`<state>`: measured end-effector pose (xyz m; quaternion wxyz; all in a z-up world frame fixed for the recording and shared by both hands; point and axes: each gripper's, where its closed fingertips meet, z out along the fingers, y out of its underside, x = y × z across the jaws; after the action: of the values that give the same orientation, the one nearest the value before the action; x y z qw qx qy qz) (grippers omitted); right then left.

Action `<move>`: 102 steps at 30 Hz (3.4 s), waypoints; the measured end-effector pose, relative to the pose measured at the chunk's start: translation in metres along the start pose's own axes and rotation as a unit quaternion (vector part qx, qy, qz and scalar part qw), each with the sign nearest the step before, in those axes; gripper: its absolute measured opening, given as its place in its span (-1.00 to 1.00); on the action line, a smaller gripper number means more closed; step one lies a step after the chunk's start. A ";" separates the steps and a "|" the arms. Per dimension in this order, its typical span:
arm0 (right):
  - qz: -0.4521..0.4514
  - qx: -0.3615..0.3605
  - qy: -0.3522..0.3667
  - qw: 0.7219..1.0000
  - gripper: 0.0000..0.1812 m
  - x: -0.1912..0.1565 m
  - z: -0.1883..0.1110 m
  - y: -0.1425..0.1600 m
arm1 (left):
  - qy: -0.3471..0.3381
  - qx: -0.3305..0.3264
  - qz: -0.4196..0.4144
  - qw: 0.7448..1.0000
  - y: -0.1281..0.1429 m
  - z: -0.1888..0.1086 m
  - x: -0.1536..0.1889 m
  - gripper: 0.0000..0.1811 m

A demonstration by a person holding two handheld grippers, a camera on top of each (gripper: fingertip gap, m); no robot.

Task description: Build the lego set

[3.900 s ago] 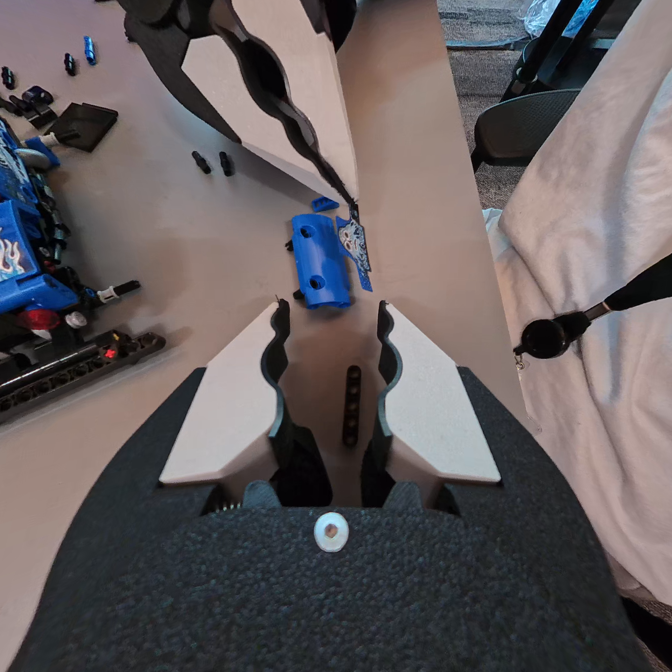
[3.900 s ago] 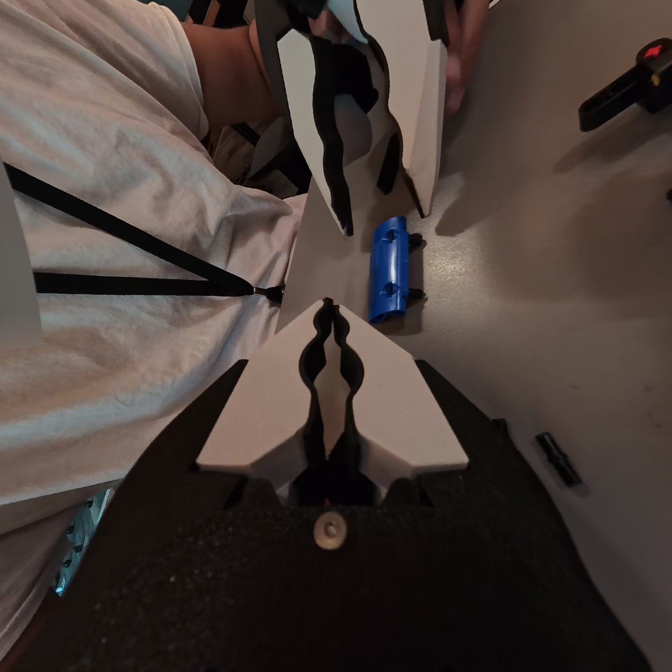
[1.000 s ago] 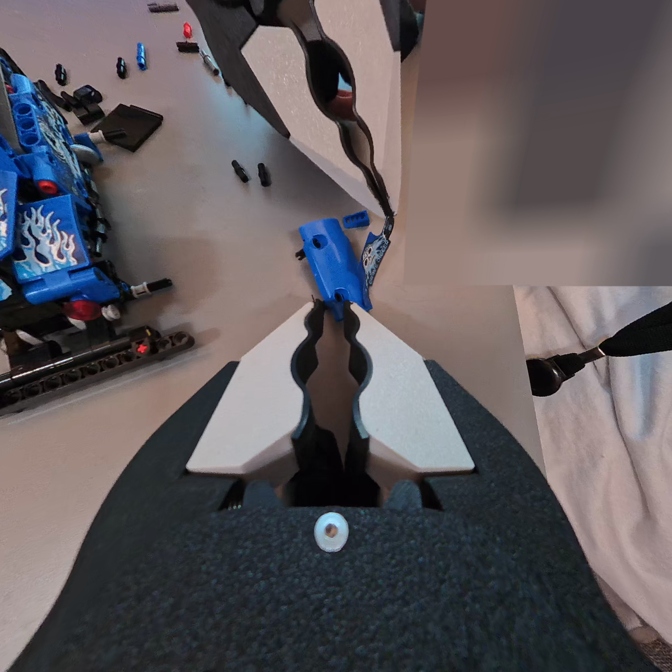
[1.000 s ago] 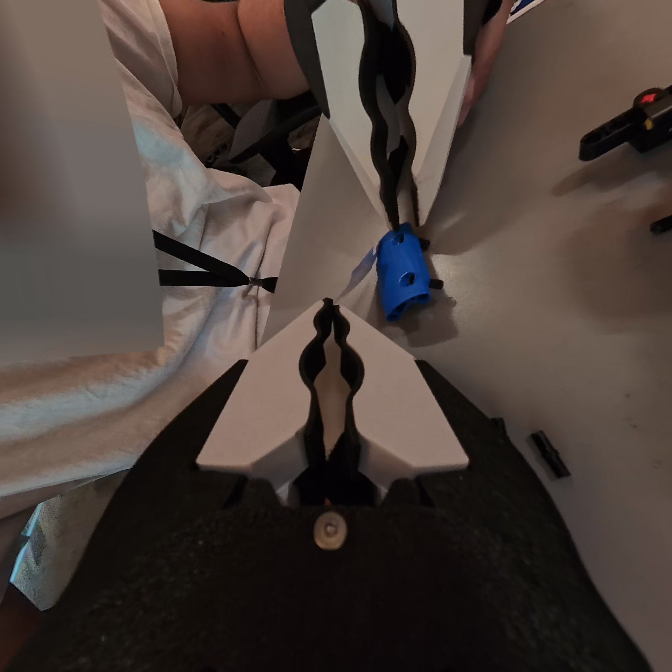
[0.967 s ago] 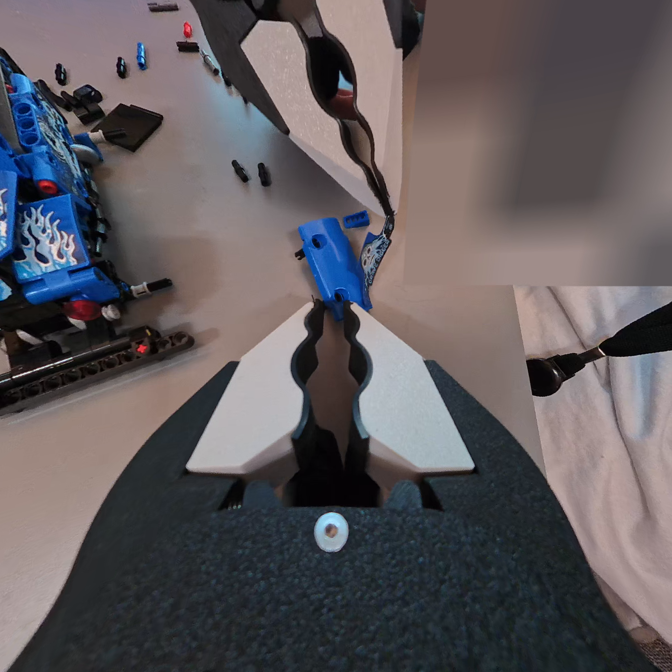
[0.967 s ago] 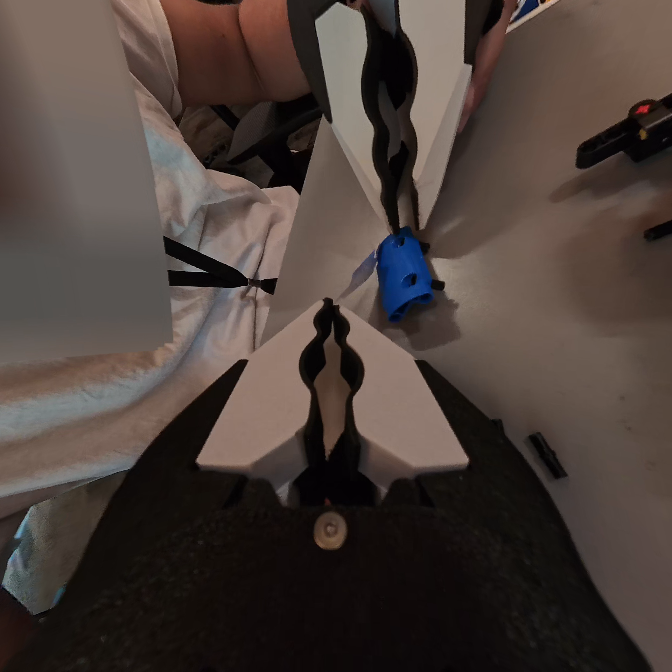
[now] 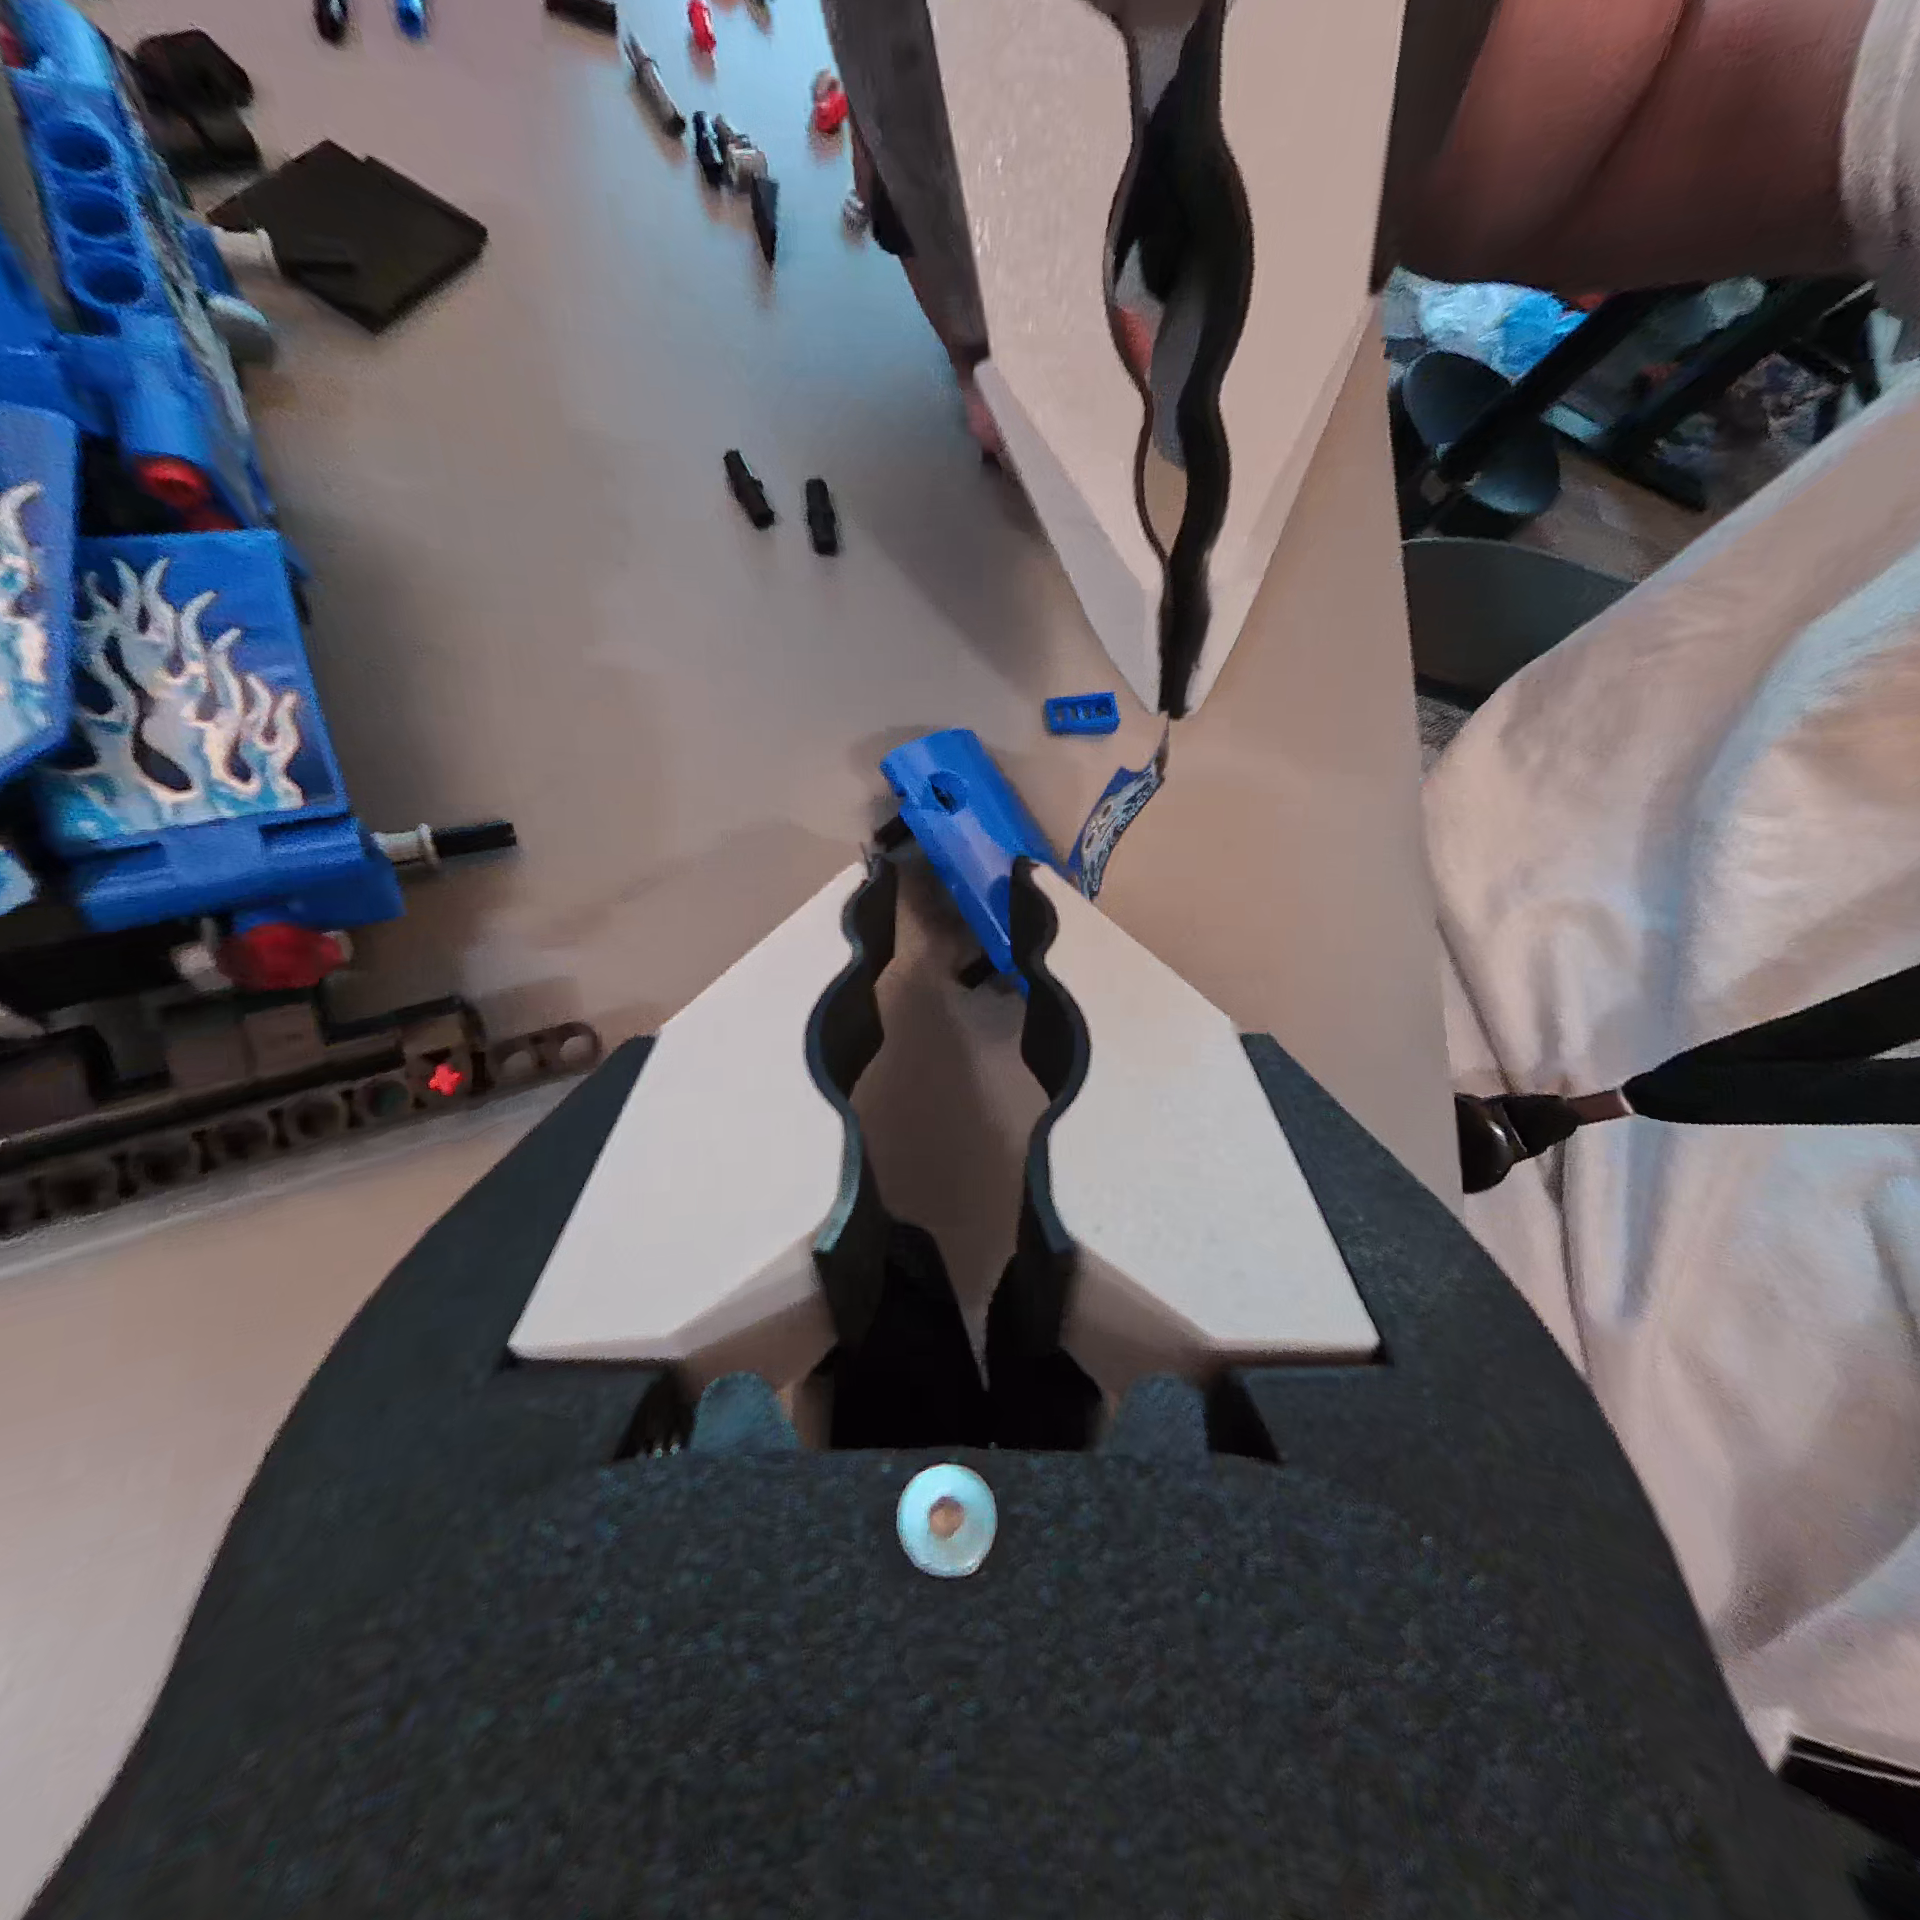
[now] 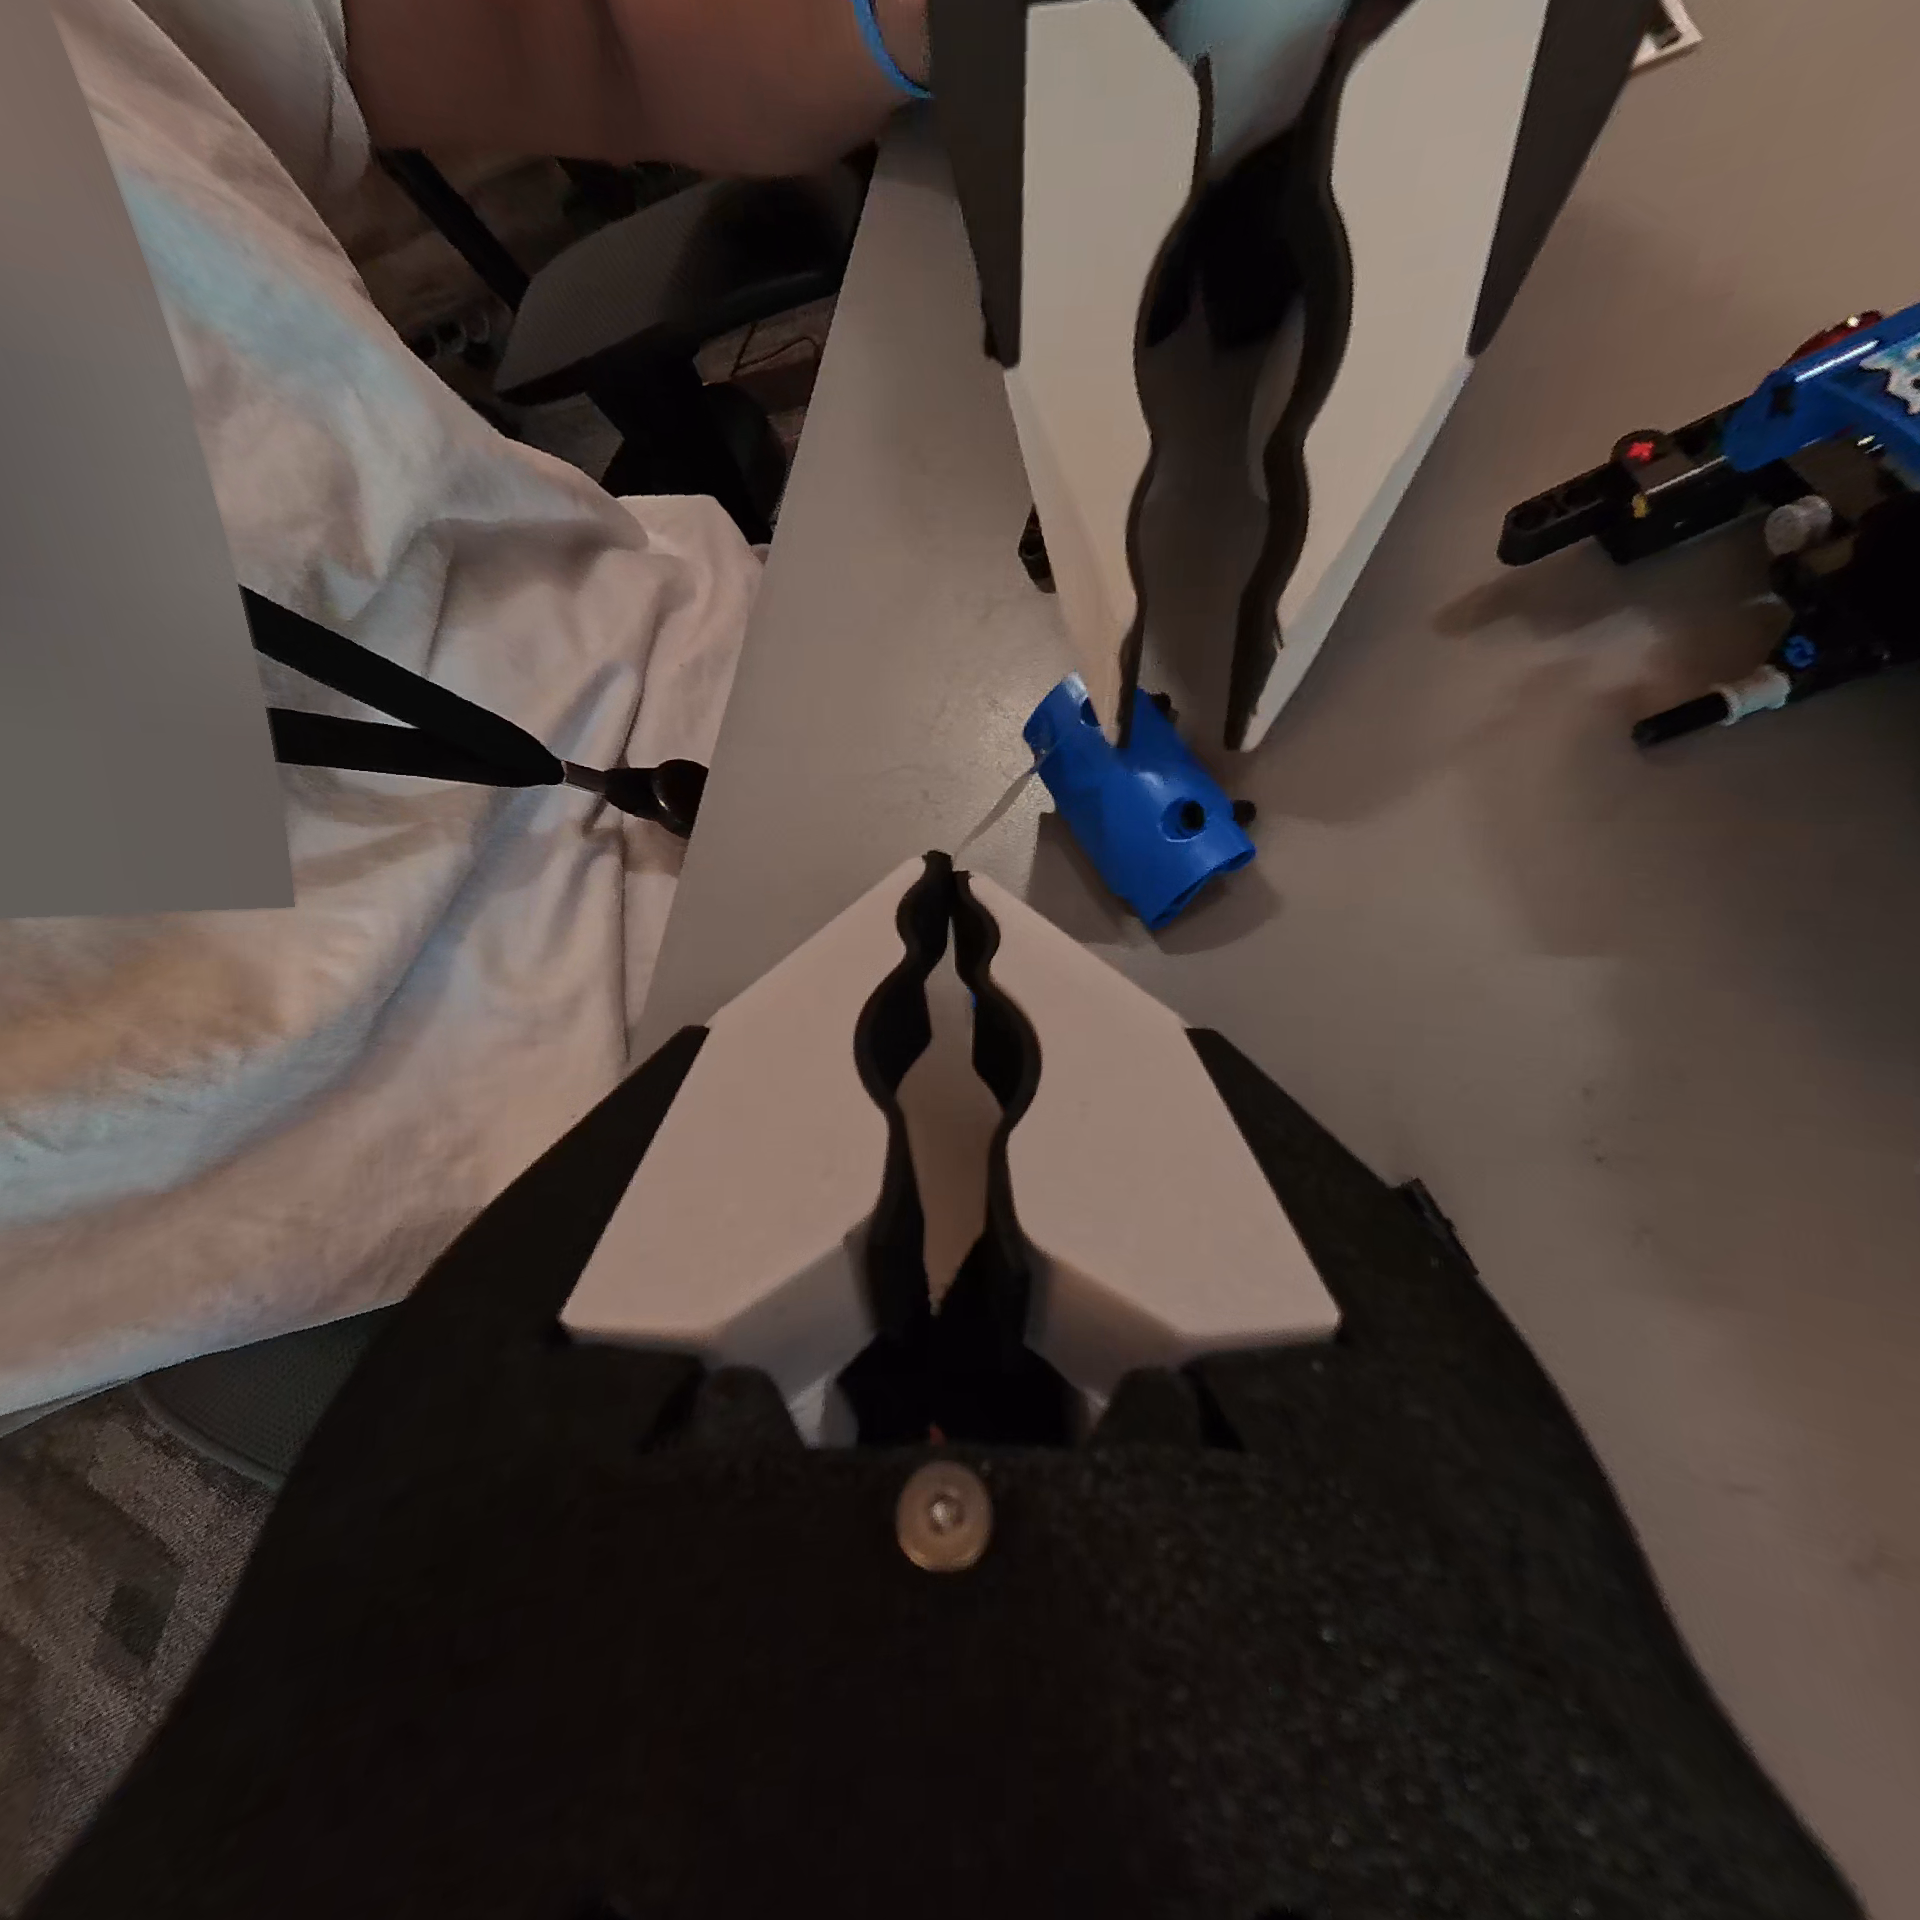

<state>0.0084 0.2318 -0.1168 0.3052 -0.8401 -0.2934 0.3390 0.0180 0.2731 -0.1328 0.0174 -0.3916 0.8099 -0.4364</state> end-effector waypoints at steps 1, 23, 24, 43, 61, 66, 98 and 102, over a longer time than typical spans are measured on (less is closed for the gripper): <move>0.000 0.000 -0.001 1.000 -1.00 0.000 0.000 0.000 | 0.007 0.000 -0.004 1.000 0.000 0.001 0.000 -0.78; -0.028 -0.020 -0.012 0.999 -1.00 -0.005 -0.001 0.005 | 0.043 -0.011 0.059 0.997 0.001 0.000 0.007 -0.93; -0.023 -0.022 -0.012 0.999 -1.00 -0.003 -0.001 0.006 | 0.051 -0.015 0.061 0.997 0.001 0.000 0.008 -0.93; 0.028 0.020 -0.048 0.998 -1.00 0.001 0.004 -0.001 | 0.086 -0.020 0.077 0.993 0.001 0.002 0.012 -0.93; 0.074 0.054 -0.072 0.993 -1.00 0.007 0.003 -0.004 | 0.075 -0.015 0.075 0.994 0.004 -0.002 0.009 -0.94; 0.067 0.042 -0.063 0.995 -1.00 0.006 0.006 -0.002 | 0.069 -0.013 0.078 0.995 0.004 -0.003 0.008 -0.94; 0.088 0.048 -0.068 0.993 -1.00 0.008 0.007 -0.004 | 0.063 -0.009 0.074 0.995 0.003 -0.004 0.006 -1.00; 0.091 0.049 -0.073 0.992 -1.00 0.006 0.007 -0.004 | 0.063 -0.009 0.073 0.995 0.003 -0.004 0.006 -1.00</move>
<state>0.0057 0.2409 -0.1199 0.2920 -0.8201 -0.2205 0.4399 0.0100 0.2729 -0.1308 -0.0054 -0.3028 0.8396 -0.4510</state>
